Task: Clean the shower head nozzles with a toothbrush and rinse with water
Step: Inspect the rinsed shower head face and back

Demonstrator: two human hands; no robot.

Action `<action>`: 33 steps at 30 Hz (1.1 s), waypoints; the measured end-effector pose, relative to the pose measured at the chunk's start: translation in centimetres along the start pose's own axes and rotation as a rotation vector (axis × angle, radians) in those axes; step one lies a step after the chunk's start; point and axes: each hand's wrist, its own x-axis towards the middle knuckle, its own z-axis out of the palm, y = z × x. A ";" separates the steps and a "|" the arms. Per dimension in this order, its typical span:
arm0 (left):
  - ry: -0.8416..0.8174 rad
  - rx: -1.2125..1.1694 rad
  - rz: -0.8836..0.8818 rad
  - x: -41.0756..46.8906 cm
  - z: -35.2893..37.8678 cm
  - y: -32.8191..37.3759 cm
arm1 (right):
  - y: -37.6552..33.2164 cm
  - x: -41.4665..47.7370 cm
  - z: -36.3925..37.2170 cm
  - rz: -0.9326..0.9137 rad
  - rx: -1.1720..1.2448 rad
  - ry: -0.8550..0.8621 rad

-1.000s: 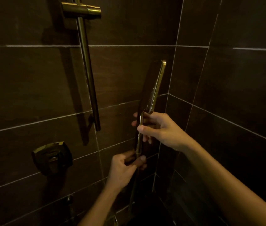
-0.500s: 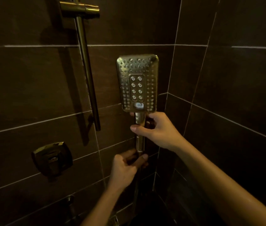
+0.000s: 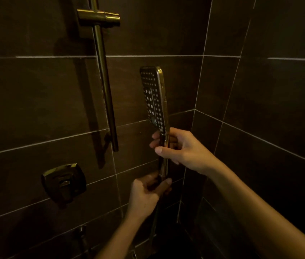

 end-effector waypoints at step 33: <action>-0.013 0.081 0.102 -0.7 0.0 0.1 | 0.7 -0.5 -2.0 -0.041 0.101 -0.175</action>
